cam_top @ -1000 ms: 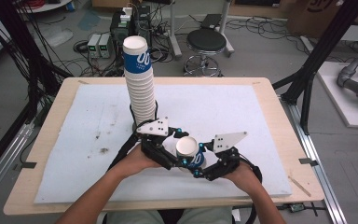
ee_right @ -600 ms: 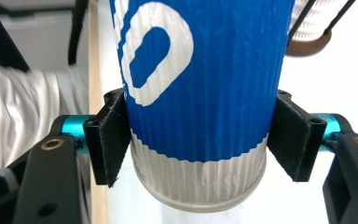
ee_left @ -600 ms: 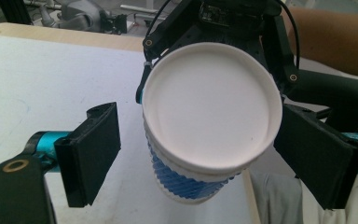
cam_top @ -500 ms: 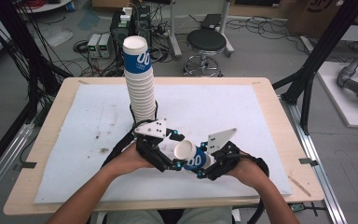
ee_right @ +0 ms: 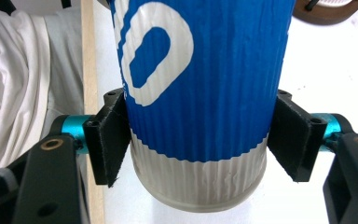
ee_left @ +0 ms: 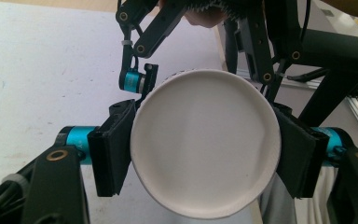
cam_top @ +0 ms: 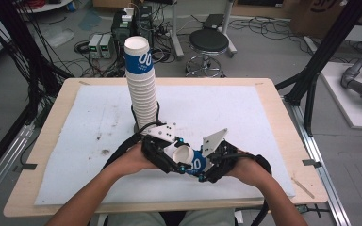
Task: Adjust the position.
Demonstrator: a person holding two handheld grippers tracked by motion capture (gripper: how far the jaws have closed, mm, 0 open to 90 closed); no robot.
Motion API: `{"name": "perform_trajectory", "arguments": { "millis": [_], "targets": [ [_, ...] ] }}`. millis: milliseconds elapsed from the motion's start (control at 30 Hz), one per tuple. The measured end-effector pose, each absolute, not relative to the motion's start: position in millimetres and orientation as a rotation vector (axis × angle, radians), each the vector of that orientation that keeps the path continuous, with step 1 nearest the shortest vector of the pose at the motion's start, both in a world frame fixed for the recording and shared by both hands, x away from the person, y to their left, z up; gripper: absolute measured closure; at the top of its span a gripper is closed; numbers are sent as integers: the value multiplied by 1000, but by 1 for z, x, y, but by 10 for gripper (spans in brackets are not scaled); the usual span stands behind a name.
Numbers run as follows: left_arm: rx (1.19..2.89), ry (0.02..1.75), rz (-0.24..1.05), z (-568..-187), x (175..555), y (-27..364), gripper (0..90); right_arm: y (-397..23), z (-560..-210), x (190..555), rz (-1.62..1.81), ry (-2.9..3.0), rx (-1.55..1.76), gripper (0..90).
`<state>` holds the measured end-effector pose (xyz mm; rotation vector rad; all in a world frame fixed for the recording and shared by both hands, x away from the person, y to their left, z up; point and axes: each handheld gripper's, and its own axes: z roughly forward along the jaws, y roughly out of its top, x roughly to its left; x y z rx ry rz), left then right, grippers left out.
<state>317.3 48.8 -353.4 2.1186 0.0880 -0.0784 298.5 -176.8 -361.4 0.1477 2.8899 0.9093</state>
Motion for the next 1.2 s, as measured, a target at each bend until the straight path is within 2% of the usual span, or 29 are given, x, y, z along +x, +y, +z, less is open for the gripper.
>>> {"name": "perform_trajectory", "arguments": {
  "millis": [67,300,700,1200],
  "targets": [
    [2117,84,-77,-354,318,49,301,-177,-362,298,906,2890,148,289],
    [2065,85,-73,-358,319,55,294,-187,-367,298,1057,2834,230,189],
    [1917,142,-51,-369,321,77,296,-229,-381,295,1555,2582,426,162],
    [1768,124,-40,-371,319,89,295,-235,-395,287,1719,2449,447,162]
  ]
}}
